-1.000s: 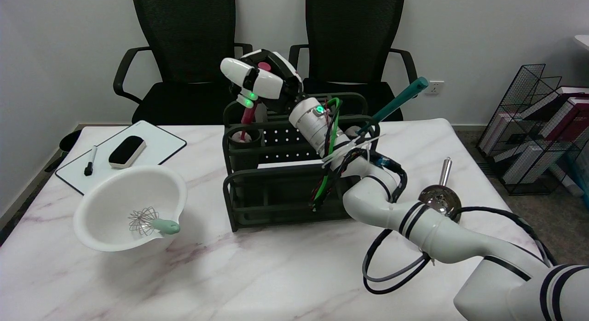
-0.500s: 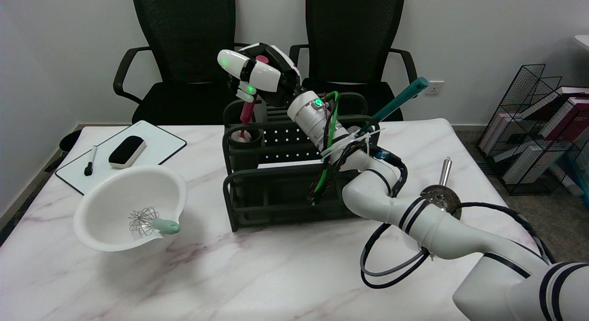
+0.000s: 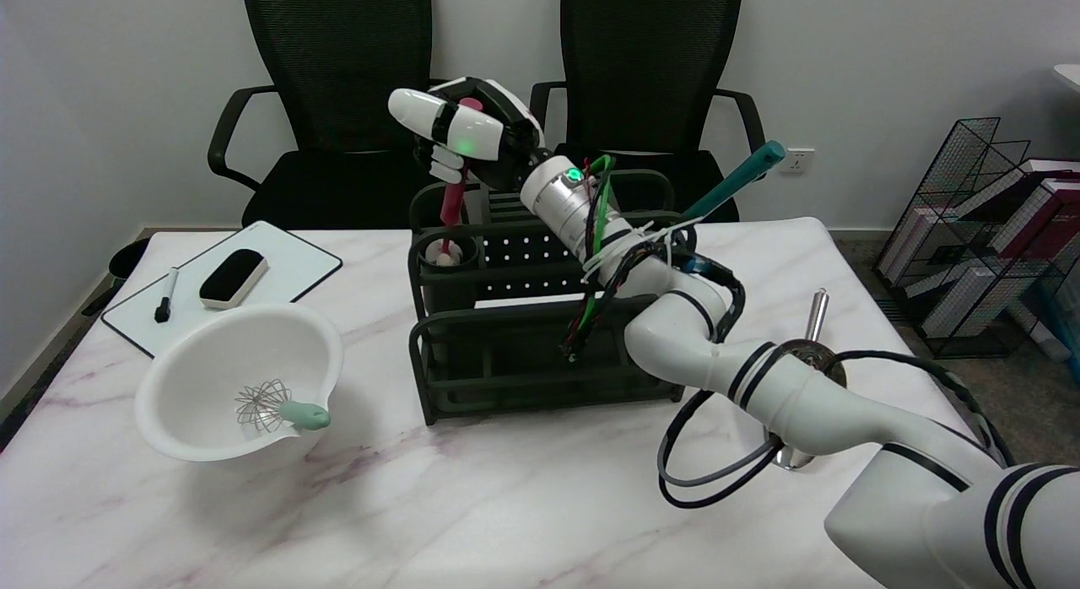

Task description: Pick up the pink sponge bottle brush.

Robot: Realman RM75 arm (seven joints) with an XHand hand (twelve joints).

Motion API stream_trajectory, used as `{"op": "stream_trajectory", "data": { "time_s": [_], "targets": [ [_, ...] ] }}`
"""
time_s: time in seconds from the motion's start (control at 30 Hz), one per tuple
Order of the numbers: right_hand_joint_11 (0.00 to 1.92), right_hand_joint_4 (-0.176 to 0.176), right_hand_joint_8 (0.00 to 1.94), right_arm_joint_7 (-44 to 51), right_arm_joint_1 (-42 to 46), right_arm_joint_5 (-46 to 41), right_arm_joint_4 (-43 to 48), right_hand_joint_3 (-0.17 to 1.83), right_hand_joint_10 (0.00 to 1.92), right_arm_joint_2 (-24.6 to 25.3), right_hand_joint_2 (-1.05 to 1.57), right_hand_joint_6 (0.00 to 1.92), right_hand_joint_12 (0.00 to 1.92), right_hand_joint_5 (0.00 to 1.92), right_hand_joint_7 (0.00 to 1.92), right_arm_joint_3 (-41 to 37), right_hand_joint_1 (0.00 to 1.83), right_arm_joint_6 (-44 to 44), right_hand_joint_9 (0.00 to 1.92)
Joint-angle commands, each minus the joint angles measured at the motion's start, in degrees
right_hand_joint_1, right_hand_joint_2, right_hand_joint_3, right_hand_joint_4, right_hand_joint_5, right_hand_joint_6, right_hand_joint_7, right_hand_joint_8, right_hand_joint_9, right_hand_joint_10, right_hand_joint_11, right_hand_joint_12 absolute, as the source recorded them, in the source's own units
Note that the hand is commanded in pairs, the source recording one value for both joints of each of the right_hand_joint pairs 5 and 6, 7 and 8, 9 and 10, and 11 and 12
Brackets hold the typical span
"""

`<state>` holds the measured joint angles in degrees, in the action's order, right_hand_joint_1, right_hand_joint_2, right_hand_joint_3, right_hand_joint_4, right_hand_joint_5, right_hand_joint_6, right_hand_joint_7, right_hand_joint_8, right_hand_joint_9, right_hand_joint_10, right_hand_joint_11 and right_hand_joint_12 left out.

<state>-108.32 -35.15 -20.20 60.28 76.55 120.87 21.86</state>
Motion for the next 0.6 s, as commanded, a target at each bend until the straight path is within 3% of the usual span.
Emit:
{"op": "stream_trajectory", "data": {
  "time_s": [0.03,0.6],
  "targets": [
    [1.92,0.0,1.92,0.34,-5.3,0.4,-1.27,0.54,1.92,-1.06,1.31,1.92,1.92,1.92,1.92,3.68,1.17,-4.77,1.92],
    [1.92,0.0,1.92,-0.14,-7.52,2.64,0.26,0.57,1.92,-1.58,1.28,1.92,1.92,1.92,1.92,4.38,1.2,-7.2,1.92]
  ]
}}
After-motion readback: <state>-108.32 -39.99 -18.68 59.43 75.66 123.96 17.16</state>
